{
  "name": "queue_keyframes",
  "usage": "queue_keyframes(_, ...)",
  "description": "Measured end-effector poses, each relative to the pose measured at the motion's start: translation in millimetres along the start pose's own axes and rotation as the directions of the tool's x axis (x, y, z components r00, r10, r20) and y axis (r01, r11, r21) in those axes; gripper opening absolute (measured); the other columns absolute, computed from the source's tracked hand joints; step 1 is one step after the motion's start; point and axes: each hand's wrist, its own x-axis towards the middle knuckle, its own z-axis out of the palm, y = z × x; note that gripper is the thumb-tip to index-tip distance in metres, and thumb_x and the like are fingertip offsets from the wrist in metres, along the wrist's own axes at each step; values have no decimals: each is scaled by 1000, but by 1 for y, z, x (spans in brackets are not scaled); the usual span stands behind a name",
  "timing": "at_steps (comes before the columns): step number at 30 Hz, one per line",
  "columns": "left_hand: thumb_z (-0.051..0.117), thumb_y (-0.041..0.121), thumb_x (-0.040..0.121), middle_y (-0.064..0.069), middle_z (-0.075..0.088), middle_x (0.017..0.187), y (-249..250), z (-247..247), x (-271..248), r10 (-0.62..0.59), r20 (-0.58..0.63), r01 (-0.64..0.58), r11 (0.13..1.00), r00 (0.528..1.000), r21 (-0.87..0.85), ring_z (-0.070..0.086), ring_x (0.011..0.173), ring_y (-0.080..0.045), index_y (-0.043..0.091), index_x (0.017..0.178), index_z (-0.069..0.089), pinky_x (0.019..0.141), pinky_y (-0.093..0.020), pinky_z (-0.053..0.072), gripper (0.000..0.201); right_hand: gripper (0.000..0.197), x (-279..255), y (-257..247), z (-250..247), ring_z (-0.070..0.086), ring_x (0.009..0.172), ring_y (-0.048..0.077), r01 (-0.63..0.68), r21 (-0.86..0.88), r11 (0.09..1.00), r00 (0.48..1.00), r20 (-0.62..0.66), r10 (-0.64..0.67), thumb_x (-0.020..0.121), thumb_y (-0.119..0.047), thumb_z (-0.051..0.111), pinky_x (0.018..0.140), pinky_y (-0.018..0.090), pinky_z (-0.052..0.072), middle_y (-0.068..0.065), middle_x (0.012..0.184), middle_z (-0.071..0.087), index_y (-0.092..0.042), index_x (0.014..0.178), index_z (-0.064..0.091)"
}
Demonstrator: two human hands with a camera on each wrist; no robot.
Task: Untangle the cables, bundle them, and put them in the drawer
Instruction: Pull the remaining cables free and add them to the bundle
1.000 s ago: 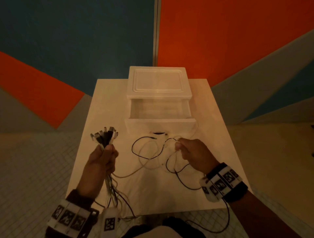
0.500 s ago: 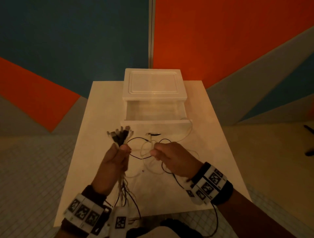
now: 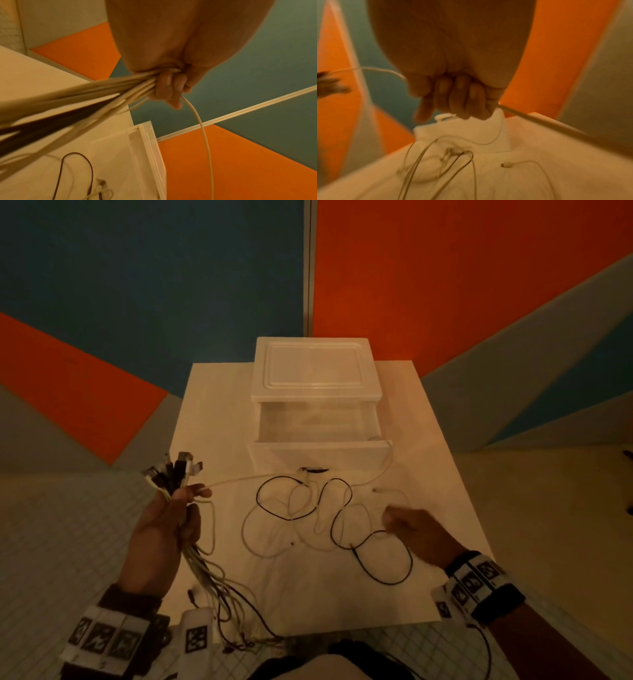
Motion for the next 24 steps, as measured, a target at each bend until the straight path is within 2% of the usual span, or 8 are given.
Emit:
queue_keyframes(3, 29, 8, 104, -19, 61, 109, 1, -6, 1, 36, -9, -35, 998, 999, 42, 28, 45, -8, 17, 86, 58, 47, -31, 18, 35, 45, -25, -13, 20, 55, 90, 1, 92, -271, 958, 885, 464, 46, 88, -69, 36, 84, 21, 41, -21, 87, 59, -37, 87, 67)
queue_keyframes(5, 29, 8, 103, -13, 63, 117, 0, -11, 3, 40, -14, -40, 999, 999, 26, 27, 44, -8, 12, 87, 51, 45, -29, 19, 28, 42, -39, -10, 33, 55, 107, 14, 117, -360, 926, 783, 607, 137, 91, -63, 42, 97, 29, 40, -5, 109, 63, -34, 102, 69)
queue_keyframes(7, 29, 6, 103, -10, 64, 111, 1, -15, 4, 33, -28, -34, 999, 999, -30, 26, 45, -8, 12, 81, 49, 44, -27, 20, 30, 28, -48, -1, 49, 52, 117, 25, 129, -411, 903, 673, 705, 225, 97, -44, 48, 106, 39, 39, 7, 125, 61, -28, 107, 68)
queue_keyframes(10, 29, 6, 102, -5, 63, 96, 2, -17, 4, 4, -31, -7, 993, 999, -117, 17, 53, -16, 16, 76, 50, 46, -26, 19, 34, 42, -53, 16, 77, 49, 124, 33, 59, -526, 848, 525, 739, 422, 99, -38, 41, 111, 47, 35, 12, 136, 54, -14, 129, 58)
queue_keyframes(14, 41, 16, 98, 4, 49, 71, 2, -17, 5, -60, 20, 63, 978, 998, -200, 13, 54, -13, 14, 80, 49, 45, -22, 18, 20, 48, -50, 28, 97, 42, 133, 31, -11, -568, 823, 462, 727, 508, 99, -33, 41, 113, 40, 32, 11, 147, 43, -14, 143, 44)
queue_keyframes(17, 71, 37, 78, 5, 37, 66, 3, -17, 1, -86, 152, 119, 968, 985, -222, 15, 52, -10, 15, 79, 51, 43, -20, 22, 29, 45, -39, 18, 96, 42, 134, 31, -4, -524, 852, 541, 715, 443, 99, -25, 41, 113, 39, 34, 13, 147, 43, -11, 142, 44)
queue_keyframes(21, 49, 23, 95, 7, 41, 63, -13, 3, -18, -55, 159, 67, 996, 986, -66, 26, 47, -5, 10, 82, 46, 42, -20, 25, 18, 49, -18, -15, 94, 38, 136, 21, -52, -274, 960, 853, 488, 185, 101, -34, 41, 112, 30, 28, 2, 148, 40, -22, 148, 32)
queue_keyframes(24, 53, 32, 99, 10, 41, 62, -35, 23, -40, -35, 116, 28, 997, 993, 66, 28, 51, -6, 16, 89, 54, 45, -20, 26, 18, 50, -2, -42, 100, 48, 125, 18, 14, -175, 984, 935, 352, 49, 100, -34, 46, 103, 26, 35, -3, 140, 45, -21, 147, 34)
